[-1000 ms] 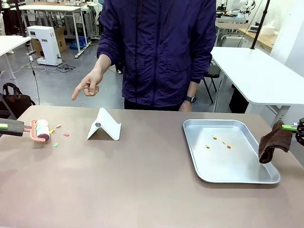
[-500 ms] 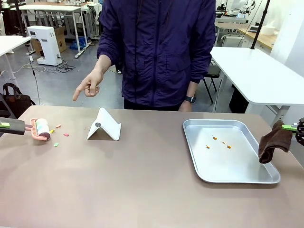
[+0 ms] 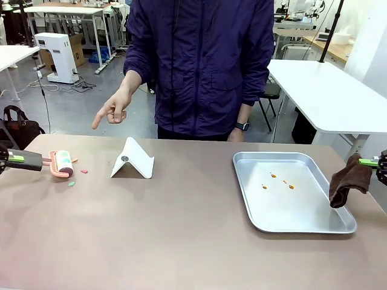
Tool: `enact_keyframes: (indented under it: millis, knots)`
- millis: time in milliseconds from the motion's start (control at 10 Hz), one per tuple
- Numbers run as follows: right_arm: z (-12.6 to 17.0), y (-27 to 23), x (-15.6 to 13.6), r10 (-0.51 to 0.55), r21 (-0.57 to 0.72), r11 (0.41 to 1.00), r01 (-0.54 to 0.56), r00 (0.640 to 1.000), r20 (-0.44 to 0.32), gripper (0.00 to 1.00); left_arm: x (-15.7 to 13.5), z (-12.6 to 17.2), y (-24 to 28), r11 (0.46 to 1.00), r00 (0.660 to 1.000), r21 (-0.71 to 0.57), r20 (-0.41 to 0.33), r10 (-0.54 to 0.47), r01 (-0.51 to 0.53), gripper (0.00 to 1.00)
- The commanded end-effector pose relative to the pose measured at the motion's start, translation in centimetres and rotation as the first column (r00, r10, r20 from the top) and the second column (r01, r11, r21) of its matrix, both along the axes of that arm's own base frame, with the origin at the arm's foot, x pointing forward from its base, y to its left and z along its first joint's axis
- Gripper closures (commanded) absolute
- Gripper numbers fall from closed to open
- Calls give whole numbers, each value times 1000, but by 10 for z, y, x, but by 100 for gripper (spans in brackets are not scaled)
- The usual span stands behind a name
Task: Clean the surface of the table.
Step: If a person points to the right, clean the right side of the table with your right hand, and if they point to the left, clean the left side with your left hand.
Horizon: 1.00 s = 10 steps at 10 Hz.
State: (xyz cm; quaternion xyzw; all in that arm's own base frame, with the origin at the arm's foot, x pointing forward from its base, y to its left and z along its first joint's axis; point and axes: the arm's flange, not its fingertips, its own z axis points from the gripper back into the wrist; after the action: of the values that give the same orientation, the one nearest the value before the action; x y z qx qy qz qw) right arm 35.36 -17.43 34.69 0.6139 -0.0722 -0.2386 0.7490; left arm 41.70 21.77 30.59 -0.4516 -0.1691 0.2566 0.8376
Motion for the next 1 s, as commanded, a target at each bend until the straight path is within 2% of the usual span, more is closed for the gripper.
enact_keyframes:
  millis: [0,600,900]
  knots:
    - [6,0,-2,2,10,1000,-2,1000,7,100,12,-7,-13,999,999,33,-20,41,-40,81]
    - [6,0,-2,2,10,1000,-2,1000,7,100,42,-5,-70,997,998,70,-51,23,-19,81]
    - [6,0,-2,2,10,1000,-2,1000,7,100,69,5,-91,999,998,46,-66,14,-11,81]
